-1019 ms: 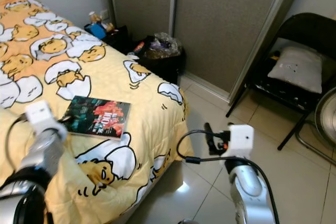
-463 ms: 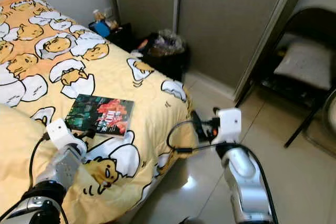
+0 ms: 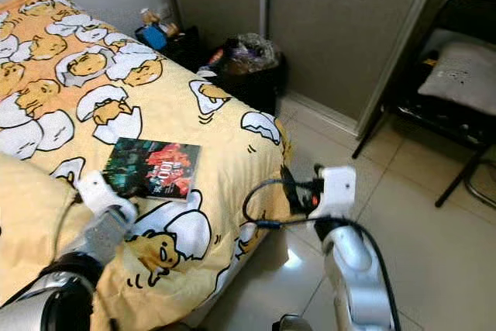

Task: Clean up the room

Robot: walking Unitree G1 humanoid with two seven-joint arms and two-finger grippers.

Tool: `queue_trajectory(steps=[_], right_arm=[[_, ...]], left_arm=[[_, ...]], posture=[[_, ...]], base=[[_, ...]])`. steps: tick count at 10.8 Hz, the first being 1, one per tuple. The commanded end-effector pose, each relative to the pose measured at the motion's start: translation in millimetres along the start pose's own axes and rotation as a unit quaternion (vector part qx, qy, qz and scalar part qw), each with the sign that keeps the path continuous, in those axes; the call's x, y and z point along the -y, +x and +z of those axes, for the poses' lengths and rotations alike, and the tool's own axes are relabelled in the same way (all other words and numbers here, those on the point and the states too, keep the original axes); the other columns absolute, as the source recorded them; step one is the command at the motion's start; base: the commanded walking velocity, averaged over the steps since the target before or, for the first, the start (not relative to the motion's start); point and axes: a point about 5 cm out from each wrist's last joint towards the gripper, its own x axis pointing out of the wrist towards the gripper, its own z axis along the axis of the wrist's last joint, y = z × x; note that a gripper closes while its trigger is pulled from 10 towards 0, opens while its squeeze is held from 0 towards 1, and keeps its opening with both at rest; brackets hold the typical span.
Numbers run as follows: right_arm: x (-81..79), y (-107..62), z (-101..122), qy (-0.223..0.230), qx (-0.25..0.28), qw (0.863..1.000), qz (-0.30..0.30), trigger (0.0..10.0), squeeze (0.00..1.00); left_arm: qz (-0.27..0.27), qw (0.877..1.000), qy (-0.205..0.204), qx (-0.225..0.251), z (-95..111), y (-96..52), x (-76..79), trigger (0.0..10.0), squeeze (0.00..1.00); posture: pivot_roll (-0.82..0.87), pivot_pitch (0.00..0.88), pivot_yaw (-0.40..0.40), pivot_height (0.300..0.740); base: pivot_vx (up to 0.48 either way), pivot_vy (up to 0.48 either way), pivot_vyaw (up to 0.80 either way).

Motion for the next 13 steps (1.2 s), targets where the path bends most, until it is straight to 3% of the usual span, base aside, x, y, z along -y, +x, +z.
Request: queue_trajectory(steps=[1,4,6,7,8,13], right_arm=[[-4.7,-2.1,3,0.008,0.006,1.0,0.004,10.0,0.0],[-9.4,-12.0,1,0.005,-0.002,1.0,0.006,10.0,0.0],[-4.6,-25.0,1,0.002,-0.004,1.0,-0.016,10.0,0.0],[-5.3,-26.9,1,0.003,-0.005,1.0,-0.018,10.0,0.0],[-6.8,-28.6,-1,0.006,-0.008,1.0,-0.022,10.0,0.0],[-10.1,-36.0,-4,0.017,-0.014,0.999,-0.042,10.0,0.0]], left_arm=[[0.005,1.0,-0.006,-0.025,-14,-0.7,-1.7,10.0,0.0],[-0.004,0.999,-0.013,-0.043,-30,-0.7,12.7,10.0,0.0],[-0.056,0.995,-0.066,-0.044,-34,-0.5,37.2,10.0,0.0],[-0.06,0.995,-0.069,-0.049,-37,-0.9,38.4,10.0,0.0],[-0.073,0.993,-0.078,-0.054,-40,-1.6,41.4,0.0,0.0],[-0.12,0.984,-0.121,-0.057,-37,-1.7,64.3,0.0,0.0]], posture=[[-0.16,0.098,0.121,0.74],[-0.22,0.109,0.117,0.74],[-0.25,0.126,0.13,0.74],[-0.25,0.132,0.139,0.74],[-0.25,0.136,0.146,0.74],[-0.28,0.144,0.169,0.74]], base=[[0.0,0.0,0.0],[0.0,0.0,0.0],[0.0,0.0,0.0],[0.0,0.0,0.0],[0.0,0.0,0.0],[0.0,0.0,0.0]])
